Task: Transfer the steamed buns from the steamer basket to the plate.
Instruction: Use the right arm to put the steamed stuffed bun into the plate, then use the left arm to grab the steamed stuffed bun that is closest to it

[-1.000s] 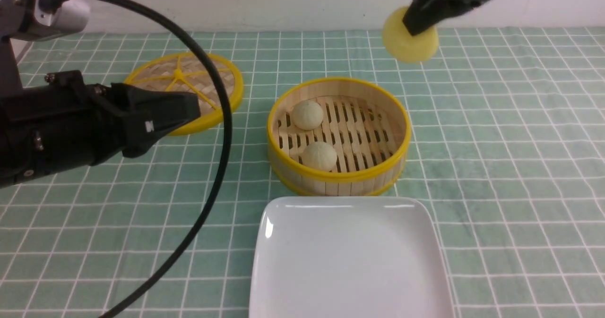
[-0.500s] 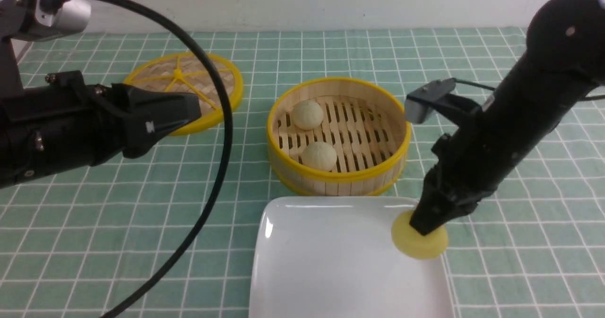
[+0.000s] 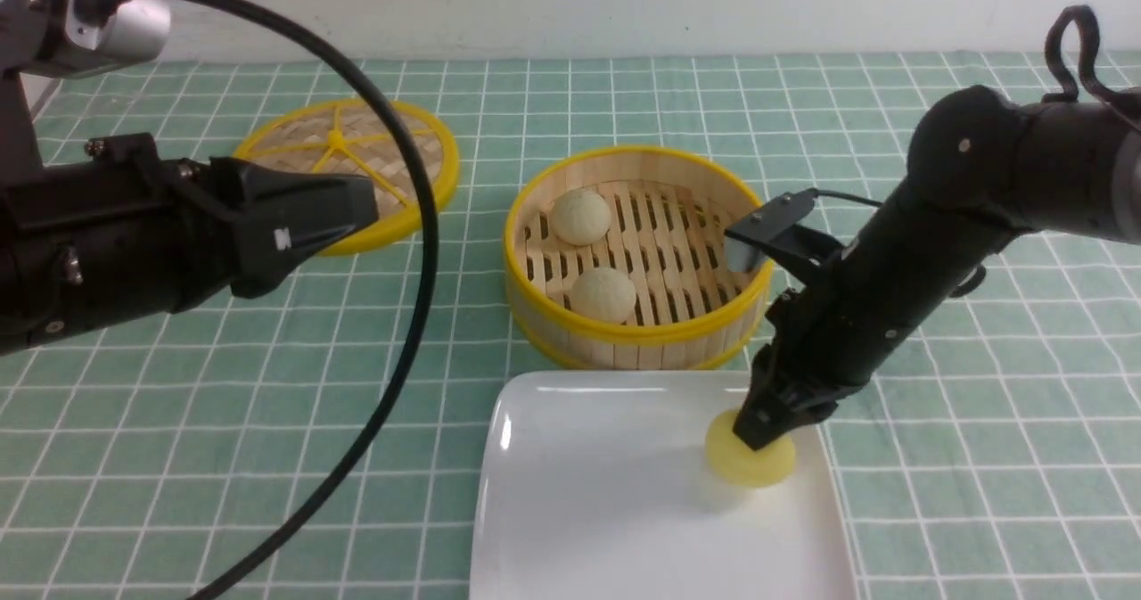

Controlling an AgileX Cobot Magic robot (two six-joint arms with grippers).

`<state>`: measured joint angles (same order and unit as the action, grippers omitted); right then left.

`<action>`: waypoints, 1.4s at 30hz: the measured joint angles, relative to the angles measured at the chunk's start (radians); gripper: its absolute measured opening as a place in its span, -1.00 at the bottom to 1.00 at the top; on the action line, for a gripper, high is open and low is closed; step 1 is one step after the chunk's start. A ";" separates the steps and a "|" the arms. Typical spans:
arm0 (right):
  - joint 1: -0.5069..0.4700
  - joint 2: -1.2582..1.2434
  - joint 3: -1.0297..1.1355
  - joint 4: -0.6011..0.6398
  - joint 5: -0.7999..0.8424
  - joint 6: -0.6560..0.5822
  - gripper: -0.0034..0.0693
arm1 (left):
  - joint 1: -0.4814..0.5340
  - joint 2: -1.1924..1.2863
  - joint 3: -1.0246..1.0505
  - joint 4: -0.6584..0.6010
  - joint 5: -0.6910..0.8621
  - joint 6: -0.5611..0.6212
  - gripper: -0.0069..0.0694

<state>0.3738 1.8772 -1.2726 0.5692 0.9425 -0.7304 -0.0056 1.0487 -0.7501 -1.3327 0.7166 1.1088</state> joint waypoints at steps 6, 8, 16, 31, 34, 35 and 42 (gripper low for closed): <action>0.000 0.003 0.000 -0.008 -0.010 0.000 -0.33 | 0.000 0.000 0.000 0.000 0.000 -0.001 -0.18; 0.000 0.003 0.000 -0.008 -0.019 0.001 -0.02 | 0.000 0.000 0.000 0.000 0.000 -0.001 -0.18; 0.000 -0.056 -0.054 -0.009 -0.044 0.001 0.60 | 0.000 0.000 0.000 0.001 0.000 -0.001 -0.18; 0.000 -0.085 -0.523 -0.143 0.127 0.180 0.63 | 0.000 0.000 0.000 0.042 0.018 -0.001 -0.18; 0.000 -0.022 -0.585 -0.151 0.155 0.186 0.63 | 0.000 0.000 0.000 0.042 0.019 -0.001 -0.18; 0.000 0.000 -0.599 -0.154 0.161 0.186 0.63 | 0.000 0.000 0.000 0.042 0.019 -0.001 -0.18; 0.000 0.169 -0.679 -0.167 0.182 0.196 0.63 | 0.000 0.000 0.000 0.044 0.041 -0.001 -0.18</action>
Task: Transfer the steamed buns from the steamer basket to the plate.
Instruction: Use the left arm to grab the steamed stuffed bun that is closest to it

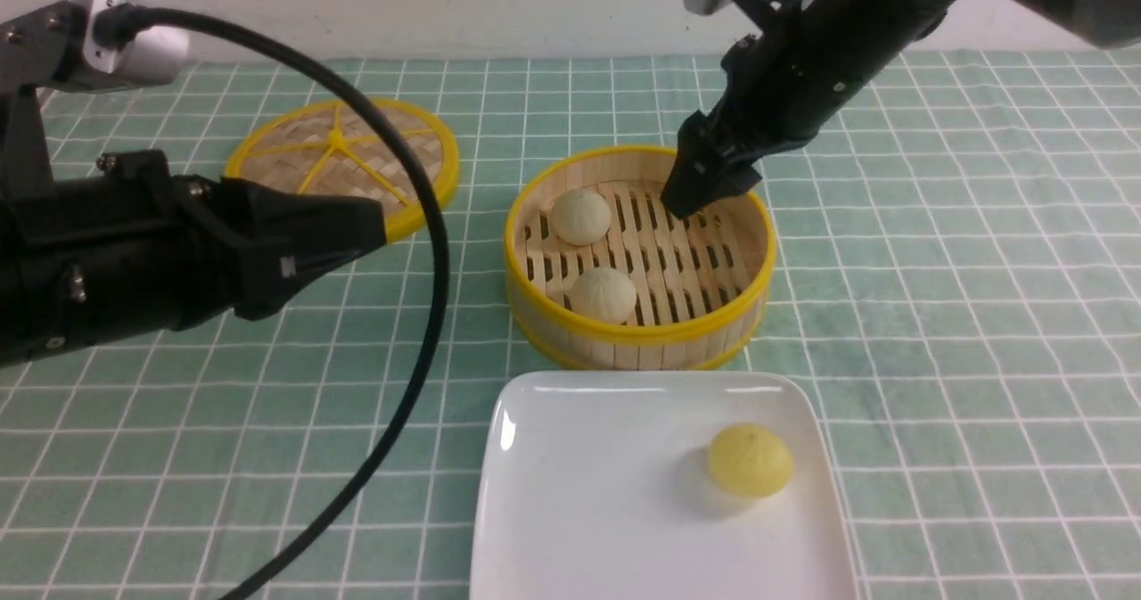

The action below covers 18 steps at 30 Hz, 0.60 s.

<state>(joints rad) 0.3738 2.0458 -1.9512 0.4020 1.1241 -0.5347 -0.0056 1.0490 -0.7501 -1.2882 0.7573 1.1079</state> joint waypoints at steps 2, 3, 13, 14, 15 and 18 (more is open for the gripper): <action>0.000 0.015 -0.009 -0.013 0.000 0.009 0.63 | 0.000 0.000 0.000 0.001 0.000 0.000 -0.18; 0.000 0.017 -0.012 -0.021 0.000 0.012 0.63 | 0.000 0.000 0.000 0.001 0.000 0.000 -0.18; 0.000 -0.021 -0.052 -0.094 0.003 0.034 0.63 | 0.000 0.099 -0.002 0.001 0.010 0.000 -0.18; 0.000 -0.032 -0.060 -0.118 0.011 0.048 0.63 | 0.000 0.143 -0.011 0.001 0.026 0.010 -0.18; 0.000 -0.033 -0.061 -0.123 0.013 0.050 0.63 | 0.000 0.155 -0.015 0.001 0.033 0.016 -0.18; 0.000 -0.049 -0.068 -0.195 0.031 0.097 0.63 | 0.000 0.253 -0.073 0.001 0.101 0.062 -0.15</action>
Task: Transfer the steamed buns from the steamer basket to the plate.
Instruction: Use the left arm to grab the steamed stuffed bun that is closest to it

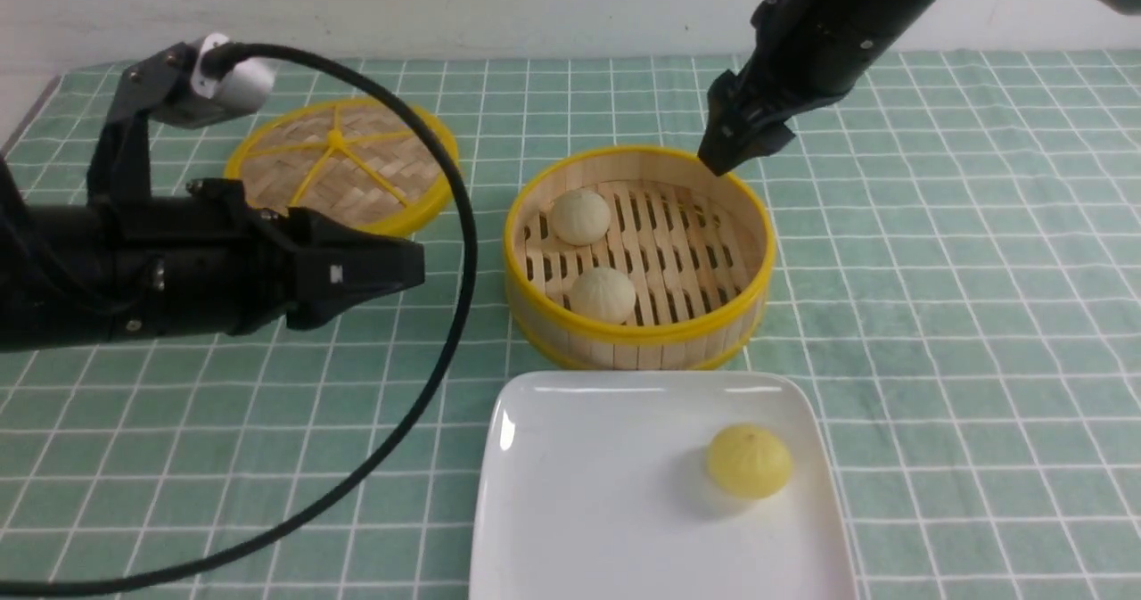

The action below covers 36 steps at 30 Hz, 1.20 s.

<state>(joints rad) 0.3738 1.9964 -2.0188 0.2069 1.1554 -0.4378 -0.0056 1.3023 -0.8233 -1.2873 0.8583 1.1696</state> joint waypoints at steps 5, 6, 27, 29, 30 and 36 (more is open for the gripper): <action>0.000 -0.044 0.000 -0.066 0.022 0.049 0.63 | 0.000 0.104 -0.101 -0.004 0.032 0.014 -0.10; 0.000 -0.066 0.000 -0.067 0.022 0.051 0.63 | 0.000 0.123 -0.123 -0.004 0.032 0.014 -0.09; 0.000 -0.647 -0.005 -0.112 0.046 0.073 0.63 | -0.268 0.251 -0.171 -0.053 -0.270 0.212 0.23; 0.000 -0.712 -0.005 -0.115 0.056 0.073 0.63 | -0.324 0.268 -0.171 -0.103 -0.374 0.224 0.23; 0.000 -0.735 -0.005 -0.115 0.063 0.073 0.63 | -0.337 0.274 -0.171 -0.127 -0.404 0.227 0.23; 0.000 -0.867 -0.006 -0.100 0.114 0.076 0.63 | -0.367 0.314 -0.171 -0.203 -0.503 0.281 0.23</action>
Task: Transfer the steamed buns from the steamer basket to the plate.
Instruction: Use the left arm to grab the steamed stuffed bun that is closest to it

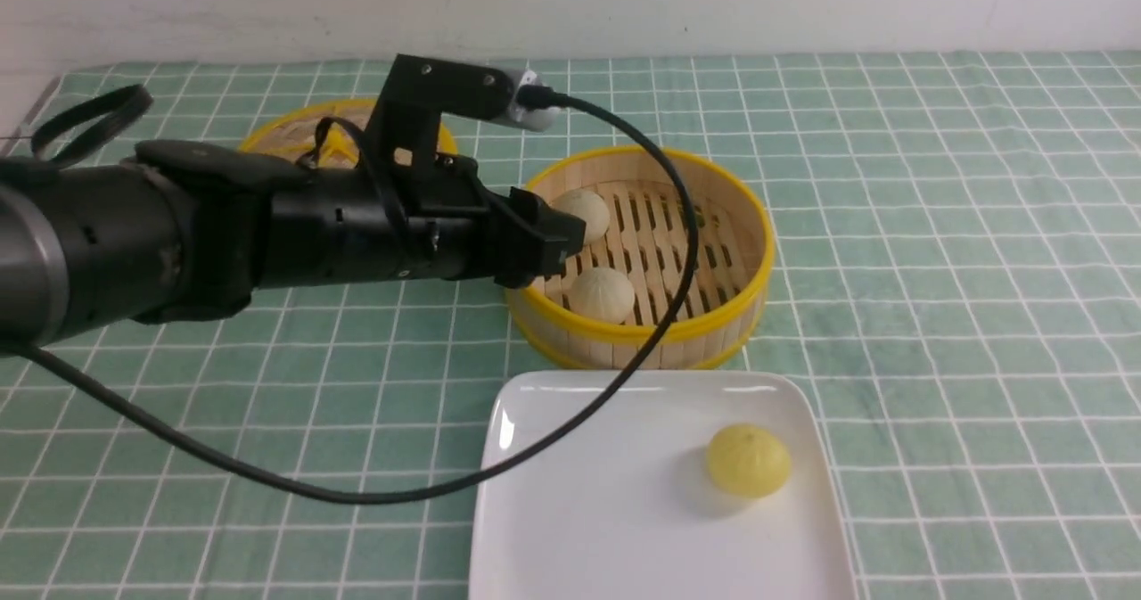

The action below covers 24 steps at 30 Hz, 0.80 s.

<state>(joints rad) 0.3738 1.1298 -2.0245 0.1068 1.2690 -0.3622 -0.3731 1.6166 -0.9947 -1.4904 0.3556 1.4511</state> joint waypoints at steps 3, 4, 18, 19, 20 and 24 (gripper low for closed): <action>0.000 -0.038 -0.001 0.005 0.000 0.000 0.63 | 0.000 0.012 0.000 -0.032 -0.005 0.007 0.23; 0.000 -0.058 -0.001 0.010 0.000 0.000 0.63 | 0.000 0.024 0.000 -0.056 -0.008 0.019 0.23; 0.000 -0.376 0.344 0.087 0.000 0.001 0.63 | -0.001 0.098 -0.006 -0.171 0.037 0.177 0.23; 0.000 -0.376 0.353 0.087 0.000 0.001 0.63 | -0.001 0.100 -0.008 -0.171 0.037 0.176 0.23; 0.000 -0.416 0.416 0.086 0.000 0.001 0.63 | -0.001 0.110 -0.019 -0.171 0.038 0.177 0.23; 0.000 -0.483 0.560 0.081 -0.022 0.000 0.63 | -0.001 0.130 -0.056 -0.167 0.038 0.159 0.23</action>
<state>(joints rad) 0.3738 0.6468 -1.4641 0.1881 1.2466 -0.3621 -0.3738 1.7461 -1.0505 -1.6579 0.3934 1.6098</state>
